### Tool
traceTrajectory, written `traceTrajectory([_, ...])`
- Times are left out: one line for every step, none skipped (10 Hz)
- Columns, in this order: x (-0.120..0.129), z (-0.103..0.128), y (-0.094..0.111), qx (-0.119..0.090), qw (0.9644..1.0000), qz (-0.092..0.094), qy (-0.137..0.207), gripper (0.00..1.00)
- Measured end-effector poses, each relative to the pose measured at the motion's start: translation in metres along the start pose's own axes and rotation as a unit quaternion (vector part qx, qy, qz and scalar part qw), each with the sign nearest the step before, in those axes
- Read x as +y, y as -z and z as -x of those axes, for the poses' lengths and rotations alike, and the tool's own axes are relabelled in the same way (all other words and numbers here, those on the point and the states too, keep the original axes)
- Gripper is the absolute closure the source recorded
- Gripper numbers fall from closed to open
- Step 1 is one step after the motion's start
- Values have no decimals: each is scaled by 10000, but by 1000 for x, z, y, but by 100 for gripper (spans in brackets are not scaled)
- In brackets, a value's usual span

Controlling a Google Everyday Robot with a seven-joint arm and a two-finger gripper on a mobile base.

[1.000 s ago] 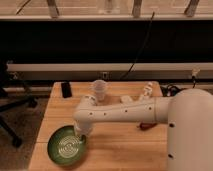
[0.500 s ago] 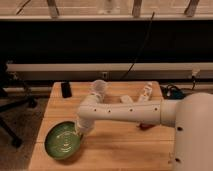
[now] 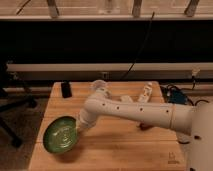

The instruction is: Pick up the ceramic bowl

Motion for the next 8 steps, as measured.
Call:
traceTrajectory([-4,-1,8,69,9999,-109,47,100])
traceTrajectory([-7,-2,12,108,9998,-168,85,100])
traceTrajectory([-14,-2,20,166,9995,-233,157,100])
traceTrajectory([-20,-3,29,232,9991,-290,223,100])
traceTrajectory([-24,-3,35,236,9987,-342,280,100])
traceTrajectory([-25,-4,37,210,9989,-318,280,100])
traceTrajectory([-24,-4,34,182,9991,-286,250,100])
traceTrajectory([-19,-4,29,175,9993,-260,219,100])
